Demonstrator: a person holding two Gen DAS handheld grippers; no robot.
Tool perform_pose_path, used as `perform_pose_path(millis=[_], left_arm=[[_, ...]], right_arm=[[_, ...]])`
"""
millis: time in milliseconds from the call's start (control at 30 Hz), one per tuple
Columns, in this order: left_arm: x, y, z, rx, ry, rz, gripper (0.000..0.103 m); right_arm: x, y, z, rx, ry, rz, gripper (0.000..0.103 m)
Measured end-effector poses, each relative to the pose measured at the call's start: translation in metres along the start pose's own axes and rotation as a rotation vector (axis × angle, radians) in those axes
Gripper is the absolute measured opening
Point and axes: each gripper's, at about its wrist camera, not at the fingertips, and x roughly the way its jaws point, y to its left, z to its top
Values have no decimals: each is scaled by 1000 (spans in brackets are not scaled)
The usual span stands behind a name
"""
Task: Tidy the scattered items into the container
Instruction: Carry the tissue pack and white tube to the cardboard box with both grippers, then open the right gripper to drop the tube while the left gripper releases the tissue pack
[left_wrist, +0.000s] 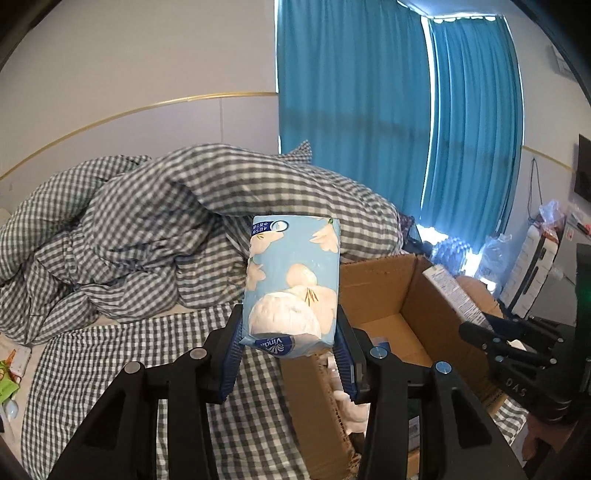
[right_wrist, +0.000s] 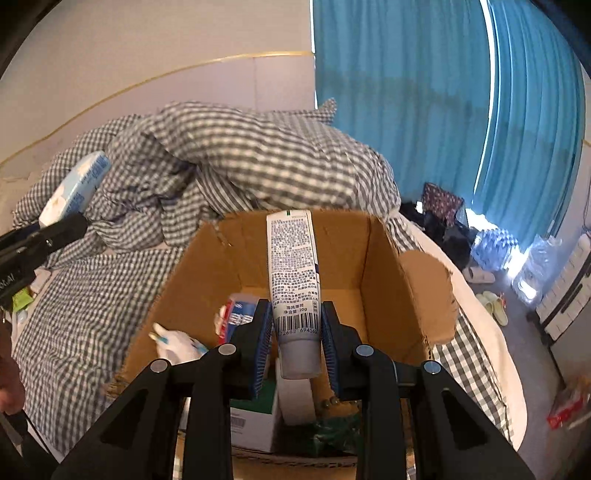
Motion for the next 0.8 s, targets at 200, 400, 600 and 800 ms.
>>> perform_pose_path(millis=[200,400,600,800], left_arm=[[16,-12,-2,16,21,-10,45],[24,-25,1,35,30,-31,45],[34,-47,5,56,43,-58,45],[55,-76,0,76,89,-103,45]], right_arm=[[6,-12,-7,19,-8,-14,72],[-4,-20,-2,35,-55,-37,72],[-28,-39,-2,70,-98,-67,77],[-47,-59,-6,100,-120,-105,78]])
